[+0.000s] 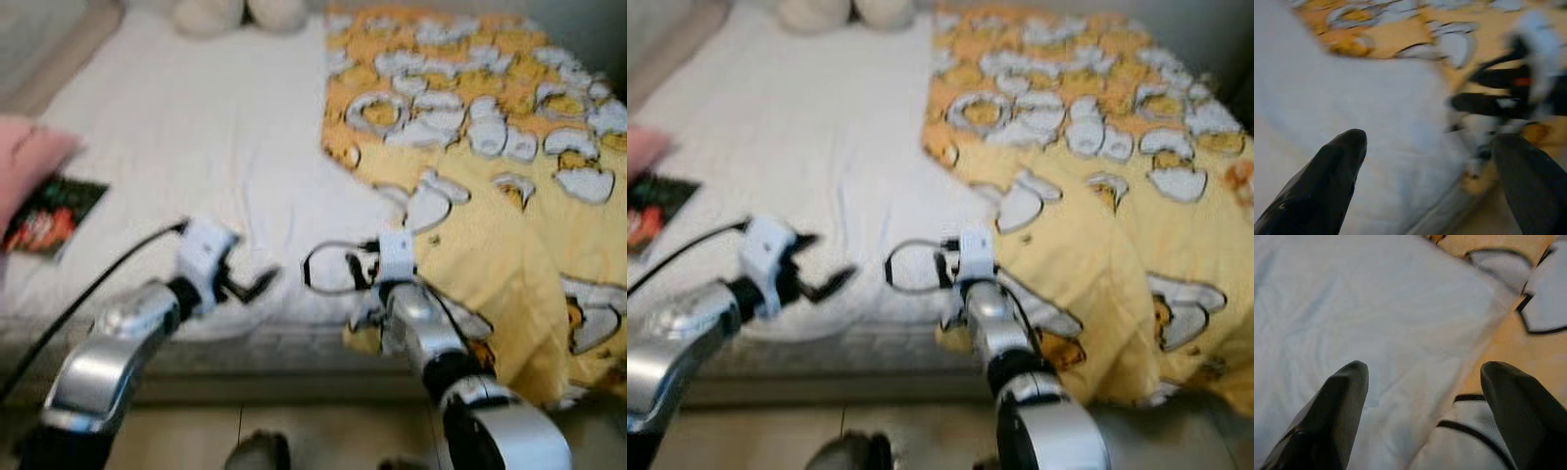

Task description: Clean up the room

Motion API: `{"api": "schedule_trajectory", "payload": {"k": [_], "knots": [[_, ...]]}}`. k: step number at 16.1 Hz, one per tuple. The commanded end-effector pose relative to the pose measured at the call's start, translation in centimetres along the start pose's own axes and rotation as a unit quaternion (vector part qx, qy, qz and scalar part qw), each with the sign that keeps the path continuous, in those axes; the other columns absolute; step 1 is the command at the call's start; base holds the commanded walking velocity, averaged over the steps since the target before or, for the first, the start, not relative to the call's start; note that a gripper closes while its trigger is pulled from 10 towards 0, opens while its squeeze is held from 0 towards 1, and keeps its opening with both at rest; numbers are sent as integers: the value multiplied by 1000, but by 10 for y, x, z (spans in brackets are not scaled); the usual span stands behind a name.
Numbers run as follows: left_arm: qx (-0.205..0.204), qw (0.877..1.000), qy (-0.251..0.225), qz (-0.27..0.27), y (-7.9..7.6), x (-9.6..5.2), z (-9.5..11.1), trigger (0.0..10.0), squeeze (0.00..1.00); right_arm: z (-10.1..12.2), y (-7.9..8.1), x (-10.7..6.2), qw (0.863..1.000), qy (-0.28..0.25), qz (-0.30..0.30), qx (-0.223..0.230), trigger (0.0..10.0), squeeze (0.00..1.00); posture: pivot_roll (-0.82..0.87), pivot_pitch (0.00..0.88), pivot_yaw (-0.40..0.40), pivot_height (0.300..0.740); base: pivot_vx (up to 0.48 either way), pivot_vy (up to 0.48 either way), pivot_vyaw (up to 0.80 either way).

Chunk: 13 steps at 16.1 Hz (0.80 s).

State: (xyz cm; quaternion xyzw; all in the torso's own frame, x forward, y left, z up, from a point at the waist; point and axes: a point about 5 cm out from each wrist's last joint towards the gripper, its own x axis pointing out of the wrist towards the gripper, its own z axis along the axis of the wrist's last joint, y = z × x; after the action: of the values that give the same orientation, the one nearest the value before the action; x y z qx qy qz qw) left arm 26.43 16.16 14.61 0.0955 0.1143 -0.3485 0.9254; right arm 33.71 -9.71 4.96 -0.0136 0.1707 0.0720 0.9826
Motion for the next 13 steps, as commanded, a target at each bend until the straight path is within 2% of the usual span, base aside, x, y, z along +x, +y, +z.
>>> {"api": "schedule_trajectory", "payload": {"k": [1, 3, 6, 11, 13], "knots": [[-2, 1000, 6, -31, -7, -1, -1, 10000, 0, 4, -3, 2, 999, -5, -23, -25, 10000, 0, 91, 184, 24, 740, 0, 0, 0], [-9, 999, 15, -42, -14, -3, -2, 10000, 0, 2, -11, 2, 997, 0, -65, -40, 10000, 0, 95, 194, 21, 740, 0, 0, 0], [-21, 998, 20, -55, -24, -7, -2, 10000, 0, -6, -14, 0, 997, 22, -74, -30, 10000, 0, 103, 209, 29, 740, 0, 0, 0], [-28, 997, 26, -66, -30, -11, -1, 10000, 0, -6, 4, 1, 999, 11, -45, -15, 10000, 0, 107, 222, 39, 740, 0, 0, 0], [-49, 995, 12, -86, -44, -9, 7, 10000, 0, -2, 12, 2, 999, 1, -49, -19, 10000, 0, 106, 230, 35, 740, 0, 0, 0]]}}
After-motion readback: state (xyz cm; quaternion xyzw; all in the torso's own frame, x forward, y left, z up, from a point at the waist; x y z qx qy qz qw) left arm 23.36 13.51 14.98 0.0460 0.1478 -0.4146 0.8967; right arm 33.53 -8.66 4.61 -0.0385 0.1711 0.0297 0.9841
